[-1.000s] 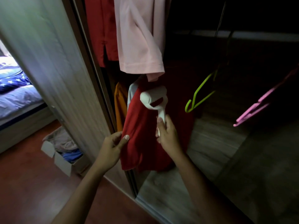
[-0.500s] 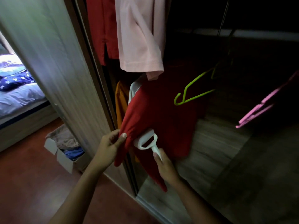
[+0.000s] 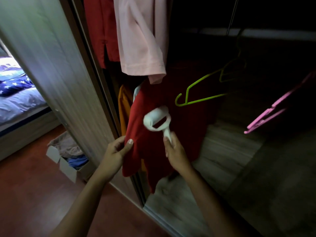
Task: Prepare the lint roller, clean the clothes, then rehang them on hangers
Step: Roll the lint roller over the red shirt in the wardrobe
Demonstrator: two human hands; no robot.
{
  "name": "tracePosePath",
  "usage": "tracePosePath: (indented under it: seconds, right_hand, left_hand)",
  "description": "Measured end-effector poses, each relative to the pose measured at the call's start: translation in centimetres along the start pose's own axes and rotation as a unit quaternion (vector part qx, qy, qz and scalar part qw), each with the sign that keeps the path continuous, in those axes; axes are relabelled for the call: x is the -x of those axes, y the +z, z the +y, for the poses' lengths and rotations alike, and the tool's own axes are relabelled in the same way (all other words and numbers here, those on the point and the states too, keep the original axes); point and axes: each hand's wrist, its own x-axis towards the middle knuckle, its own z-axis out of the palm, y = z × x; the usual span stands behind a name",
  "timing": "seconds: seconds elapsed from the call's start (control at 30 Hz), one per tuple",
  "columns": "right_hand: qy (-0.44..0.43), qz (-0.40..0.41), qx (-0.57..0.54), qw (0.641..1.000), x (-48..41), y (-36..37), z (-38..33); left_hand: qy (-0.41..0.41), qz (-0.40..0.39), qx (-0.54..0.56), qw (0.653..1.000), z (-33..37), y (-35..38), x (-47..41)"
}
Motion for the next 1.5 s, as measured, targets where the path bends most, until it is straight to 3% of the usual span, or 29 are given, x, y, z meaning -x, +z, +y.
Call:
tracePosePath:
  seconds: [0.23,0.57,0.83,1.03,1.3,1.5]
  right_hand:
    - [0.105,-0.121,0.036,0.986,4.3,1.3,6.5]
    - [0.097,0.0,-0.1,0.99,-2.2,-2.7,-1.8]
    - [0.084,-0.056,-0.066,0.993,-1.5,-2.4,-2.3]
    - [0.135,-0.056,-0.077,0.986,-1.4,-3.0,-1.5]
    - [0.17,-0.07,-0.159,0.97,-5.1,-7.1,-1.9]
    - [0.169,0.052,-0.298,0.938,-9.5,-10.8,-1.5]
  left_hand:
    - [0.014,0.012,-0.028,0.999,0.2,-0.2,-0.5]
    - [0.022,0.067,-0.007,0.997,1.0,0.9,-1.8]
    - [0.017,0.086,-0.058,0.994,1.8,2.7,-4.4]
    - [-0.011,-0.02,-0.144,0.989,2.0,3.5,-6.3]
    - [0.021,0.005,-0.207,0.978,1.6,3.8,-5.7]
    - [0.024,0.021,-0.211,0.977,1.3,2.7,-5.1]
